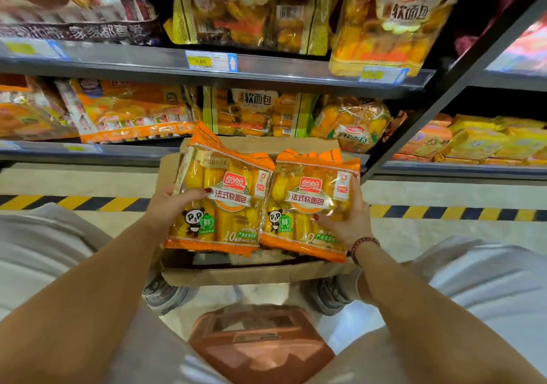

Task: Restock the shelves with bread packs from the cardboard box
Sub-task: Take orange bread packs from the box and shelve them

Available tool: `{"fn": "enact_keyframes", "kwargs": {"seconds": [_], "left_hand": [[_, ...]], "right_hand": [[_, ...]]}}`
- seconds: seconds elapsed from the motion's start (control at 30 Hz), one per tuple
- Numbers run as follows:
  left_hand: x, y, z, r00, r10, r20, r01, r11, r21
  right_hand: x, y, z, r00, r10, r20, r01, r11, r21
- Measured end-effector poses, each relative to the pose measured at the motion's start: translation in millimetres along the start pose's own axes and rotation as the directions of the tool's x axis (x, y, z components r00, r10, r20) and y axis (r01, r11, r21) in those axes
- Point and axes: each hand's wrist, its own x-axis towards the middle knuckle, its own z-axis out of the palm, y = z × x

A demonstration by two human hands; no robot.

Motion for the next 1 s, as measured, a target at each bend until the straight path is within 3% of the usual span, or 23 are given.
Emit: {"fn": "enact_keyframes", "kwargs": {"seconds": [0.13, 0.37, 0.6, 0.77, 1.0], "left_hand": [[-3.5, -3.0, -3.2, 1.0, 0.005, -0.021, -0.005, 1.0, 0.024], [-18.4, 10.0, -6.5, 0.997, 0.026, 0.071, -0.023, 0.999, -0.048], [-40.4, 53.1, -17.7, 0.986, 0.089, 0.143, -0.077, 0.993, -0.087], [-62.2, 104.1, -36.7, 0.966, 0.222, 0.131, -0.203, 0.968, -0.146], [-106.1, 197.9, -55.1, 0.904, 0.419, 0.08, -0.399, 0.897, -0.191]], "right_hand": [[-8.0, -17.6, -5.5, 0.999, -0.026, 0.032, 0.028, 0.998, -0.064], [-17.9, -30.9, -10.7, 0.998, -0.04, 0.056, 0.038, 0.998, 0.04], [-18.6, -67.3, -65.8, 0.985, -0.161, 0.063, 0.145, 0.967, 0.208], [-18.2, -104.4, -133.5, 0.951, -0.302, -0.067, 0.307, 0.901, 0.305], [-36.1, -172.0, -212.0, 0.876, -0.435, -0.209, 0.479, 0.729, 0.489]]}}
